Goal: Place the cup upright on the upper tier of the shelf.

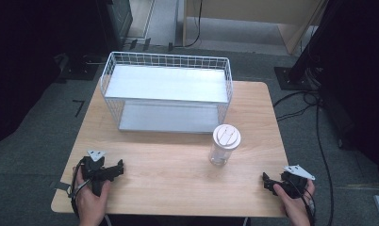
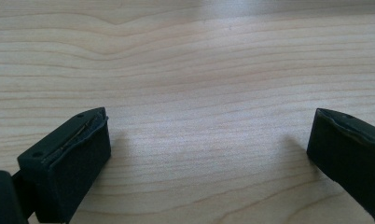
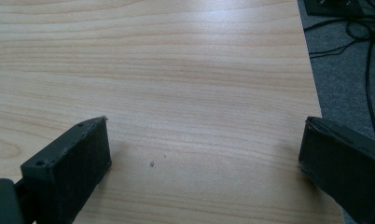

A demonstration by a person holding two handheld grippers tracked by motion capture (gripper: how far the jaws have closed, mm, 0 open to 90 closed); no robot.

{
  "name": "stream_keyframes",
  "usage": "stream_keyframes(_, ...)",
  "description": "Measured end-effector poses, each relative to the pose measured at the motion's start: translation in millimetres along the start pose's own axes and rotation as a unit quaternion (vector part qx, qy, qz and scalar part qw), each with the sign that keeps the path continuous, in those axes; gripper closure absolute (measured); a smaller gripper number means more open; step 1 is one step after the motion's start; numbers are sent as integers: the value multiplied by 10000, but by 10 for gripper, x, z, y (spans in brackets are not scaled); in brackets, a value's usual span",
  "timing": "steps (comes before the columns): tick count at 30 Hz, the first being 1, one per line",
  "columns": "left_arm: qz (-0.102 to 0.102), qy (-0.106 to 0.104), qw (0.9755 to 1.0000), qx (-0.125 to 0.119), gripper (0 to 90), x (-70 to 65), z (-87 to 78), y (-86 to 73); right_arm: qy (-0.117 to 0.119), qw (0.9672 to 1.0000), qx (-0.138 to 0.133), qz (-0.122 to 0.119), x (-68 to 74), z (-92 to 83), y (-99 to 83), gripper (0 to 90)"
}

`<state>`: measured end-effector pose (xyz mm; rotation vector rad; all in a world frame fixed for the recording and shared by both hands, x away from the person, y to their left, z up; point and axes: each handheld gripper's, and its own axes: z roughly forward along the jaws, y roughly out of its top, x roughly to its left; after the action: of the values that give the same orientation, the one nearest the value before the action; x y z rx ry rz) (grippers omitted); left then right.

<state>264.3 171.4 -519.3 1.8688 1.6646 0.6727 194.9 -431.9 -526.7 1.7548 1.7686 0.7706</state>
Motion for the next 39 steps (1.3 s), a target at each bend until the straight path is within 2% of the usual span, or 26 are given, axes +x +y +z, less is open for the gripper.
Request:
stream_keyframes(8, -1, -2, 10000, 1, 0, 0, 0, 0, -44, 10000, 3, 50, 13, -2, 15, 21)
stream_keyframes(11, 0, -2, 10000, -1, 0, 0, 0, 0, 83, 9998, -108, 172, 45, -14, 47, 21)
stream_keyframes(14, 0, -1, 10000, 2, 0, 0, 0, 1, 177, 9995, -220, 161, 115, -30, 102, 27)
stream_keyframes(20, 0, -1, 10000, 1, 0, 0, 0, 0, 451, 9985, -299, -53, 316, -53, 162, 32)
stream_keyframes(26, 1, 0, 10000, 0, 0, -1, 0, 0, 550, 9977, -332, -229, 470, -54, 175, 36)
stream_keyframes(34, 30, -33, 10000, -5, 0, -18, -2, -4, 810, 9948, -371, -488, 796, 5, 238, 36)
stream_keyframes(39, 65, -57, 10000, 1, 0, -26, -5, -5, 903, 9934, -374, -602, 897, 27, 249, 36)
